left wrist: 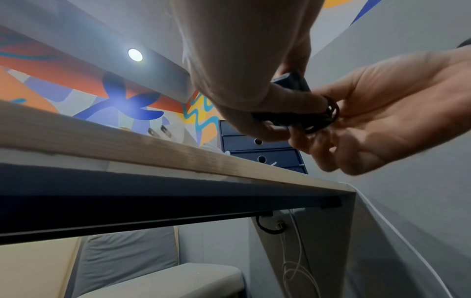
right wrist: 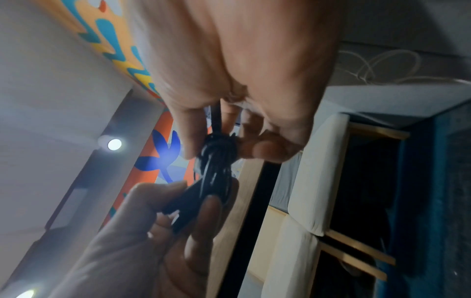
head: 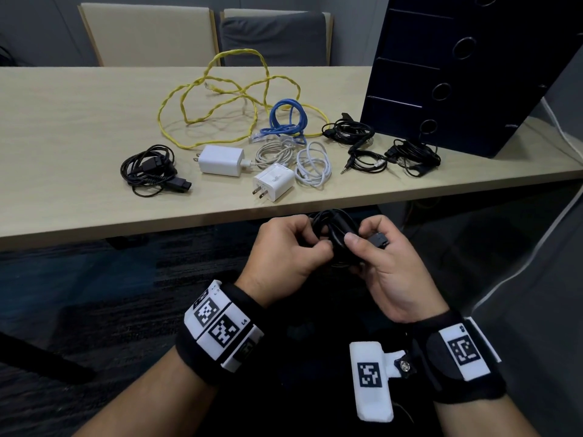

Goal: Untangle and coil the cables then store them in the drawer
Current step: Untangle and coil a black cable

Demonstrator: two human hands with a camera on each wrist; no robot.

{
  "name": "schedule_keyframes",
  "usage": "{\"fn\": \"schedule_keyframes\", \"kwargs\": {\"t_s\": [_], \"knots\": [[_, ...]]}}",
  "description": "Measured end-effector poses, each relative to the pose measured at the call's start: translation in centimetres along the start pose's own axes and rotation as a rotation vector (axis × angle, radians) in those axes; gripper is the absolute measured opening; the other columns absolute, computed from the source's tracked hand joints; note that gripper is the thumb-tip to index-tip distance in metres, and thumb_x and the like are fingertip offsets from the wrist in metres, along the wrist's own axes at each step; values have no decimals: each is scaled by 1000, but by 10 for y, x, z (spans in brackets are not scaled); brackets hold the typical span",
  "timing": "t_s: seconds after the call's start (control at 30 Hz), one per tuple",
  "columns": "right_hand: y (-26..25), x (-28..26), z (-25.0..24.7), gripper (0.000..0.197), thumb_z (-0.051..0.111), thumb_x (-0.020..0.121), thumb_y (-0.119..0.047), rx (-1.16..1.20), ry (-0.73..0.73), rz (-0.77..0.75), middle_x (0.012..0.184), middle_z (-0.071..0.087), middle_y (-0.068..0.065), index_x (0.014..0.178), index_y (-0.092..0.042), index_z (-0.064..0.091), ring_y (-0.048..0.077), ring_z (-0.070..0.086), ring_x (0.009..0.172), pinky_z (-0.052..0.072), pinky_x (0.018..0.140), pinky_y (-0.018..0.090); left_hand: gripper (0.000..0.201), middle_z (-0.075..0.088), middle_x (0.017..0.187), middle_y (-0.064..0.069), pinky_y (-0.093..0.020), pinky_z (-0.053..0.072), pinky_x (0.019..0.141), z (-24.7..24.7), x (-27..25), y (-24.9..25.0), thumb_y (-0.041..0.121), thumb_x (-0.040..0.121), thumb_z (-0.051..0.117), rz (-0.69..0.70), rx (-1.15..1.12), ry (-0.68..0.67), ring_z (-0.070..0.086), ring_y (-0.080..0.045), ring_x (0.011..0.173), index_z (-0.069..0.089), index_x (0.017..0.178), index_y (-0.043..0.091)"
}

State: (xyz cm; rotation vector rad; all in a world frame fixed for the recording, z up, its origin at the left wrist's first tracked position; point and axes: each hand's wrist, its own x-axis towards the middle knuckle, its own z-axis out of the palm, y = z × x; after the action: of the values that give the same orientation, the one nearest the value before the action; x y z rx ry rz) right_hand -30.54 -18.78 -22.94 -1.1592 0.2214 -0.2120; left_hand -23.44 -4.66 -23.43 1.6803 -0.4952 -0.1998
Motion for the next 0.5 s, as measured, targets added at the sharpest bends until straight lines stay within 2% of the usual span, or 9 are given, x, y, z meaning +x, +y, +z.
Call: {"fn": "schedule_keyframes", "kwargs": {"t_s": [0.03, 0.1, 0.2, 0.27, 0.33, 0.43, 0.5], "knots": [[-1, 0, 0, 37, 78, 71, -11, -80, 3, -4, 78, 69, 9, 82, -19, 44, 18, 59, 62, 42, 50, 28, 30, 63, 61, -8, -41, 48, 58, 0, 0, -1, 46, 58, 66, 3, 13, 9, 55, -16, 58, 56, 56, 17], [-2, 1, 0, 43, 83, 63, -12, -188, 7, -12, 81, 69, 15, 80, -22, 45, 24, 56, 64, 38, 50, 29, 30, 54, 52, -1, -34, 40, 54, -1, 1, -1, 47, 58, 64, 7, 39, 9, 47, -11, 54, 54, 53, 19], [-1, 4, 1, 43, 80, 65, 0, -180, 28, -55, 84, 70, 22, 81, -19, 45, 33, 60, 75, 47, 60, 36, 26, 64, 66, -11, -39, 47, 61, 1, 1, -1, 39, 62, 68, -24, -38, 14, 56, -16, 63, 55, 52, 20], [1, 6, 4, 42, 80, 64, 0, -169, 78, -107, 81, 66, 24, 80, -19, 46, 35, 61, 74, 49, 66, 41, 19, 65, 64, -6, -36, 48, 64, 3, -1, -1, 31, 67, 70, -34, -81, 36, 59, -15, 63, 59, 58, 19], [3, 6, 6, 38, 77, 65, -5, -165, 115, -147, 81, 63, 26, 80, -19, 45, 33, 61, 72, 50, 63, 39, 11, 66, 64, 0, -39, 53, 68, 6, -3, -1, 27, 71, 67, -31, -108, 49, 63, -16, 63, 65, 68, 18], [4, 6, 8, 39, 79, 65, -8, -122, 162, -156, 80, 63, 25, 79, -20, 45, 31, 61, 72, 50, 66, 41, 21, 70, 74, -4, -45, 56, 75, 10, -6, 0, 39, 69, 73, 2, -131, 68, 68, -25, 73, 68, 76, 21], [5, 6, 9, 40, 83, 60, -15, -103, 194, -163, 76, 60, 22, 74, -25, 46, 29, 58, 70, 48, 67, 41, 30, 71, 77, -7, -44, 55, 71, 13, -8, 0, 44, 65, 78, 29, -142, 77, 66, -24, 73, 65, 77, 20]]}}
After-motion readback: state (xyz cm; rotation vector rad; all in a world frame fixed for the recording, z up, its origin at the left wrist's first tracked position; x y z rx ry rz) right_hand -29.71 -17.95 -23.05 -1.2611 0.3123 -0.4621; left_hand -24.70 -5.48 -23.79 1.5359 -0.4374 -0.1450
